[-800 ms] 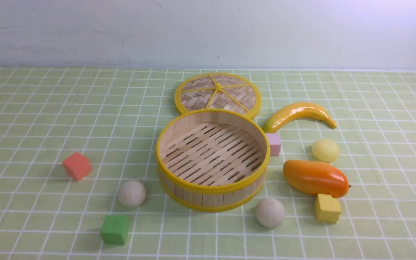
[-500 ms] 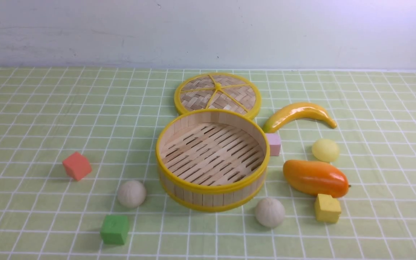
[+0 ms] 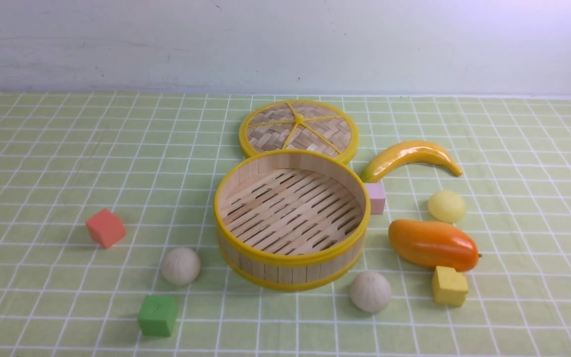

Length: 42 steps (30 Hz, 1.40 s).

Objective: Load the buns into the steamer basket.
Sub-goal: Use the left arm to grab a steamed stuffed bun

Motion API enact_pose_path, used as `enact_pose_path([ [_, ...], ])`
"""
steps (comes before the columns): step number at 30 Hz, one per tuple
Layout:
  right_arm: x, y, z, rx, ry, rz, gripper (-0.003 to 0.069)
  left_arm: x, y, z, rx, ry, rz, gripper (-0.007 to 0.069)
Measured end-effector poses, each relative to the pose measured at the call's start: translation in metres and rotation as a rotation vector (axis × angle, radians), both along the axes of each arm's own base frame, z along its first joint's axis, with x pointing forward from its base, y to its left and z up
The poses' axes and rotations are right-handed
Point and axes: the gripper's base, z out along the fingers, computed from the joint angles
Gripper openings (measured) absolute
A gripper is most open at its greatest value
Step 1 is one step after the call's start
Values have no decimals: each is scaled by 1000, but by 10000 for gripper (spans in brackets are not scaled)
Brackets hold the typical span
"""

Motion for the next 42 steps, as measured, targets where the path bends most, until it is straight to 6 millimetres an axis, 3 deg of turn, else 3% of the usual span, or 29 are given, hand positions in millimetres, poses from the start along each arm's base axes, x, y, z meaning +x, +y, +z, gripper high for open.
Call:
enact_pose_path([
  [3,0,0,0,0,0,0,239,1,5,9,-185,-70,68,127],
  [7,0,0,0,0,0,0,239,1,8,18,-240,-113,95,119],
  [9,0,0,0,0,0,0,239,-1,5,25,-225,-110,58,105],
  [10,0,0,0,0,0,0,239,-6,0,43,-164,-125,-3,66],
  [14,0,0,0,0,0,0,239,-7,-10,73,13,-64,-118,-14],
  [15,0,0,0,0,0,0,239,0,-16,86,115,64,-203,-13],
  [19,0,0,0,0,0,0,239,33,-21,100,325,397,-339,-13],
  [20,0,0,0,0,0,0,239,33,-21,102,337,398,-342,-13],
  [24,0,0,0,0,0,0,239,91,-17,100,516,674,-401,-13],
  [28,0,0,0,0,0,0,239,128,-26,90,544,761,-477,-13],
  [29,0,0,0,0,0,0,239,145,-39,85,575,773,-543,-13],
  [33,0,0,0,0,0,0,239,165,-70,82,669,767,-660,-13],
  [35,0,0,0,0,0,0,239,185,-87,83,725,768,-689,-13],
  [42,0,0,0,0,0,0,239,246,-96,71,768,812,-668,-13],
])
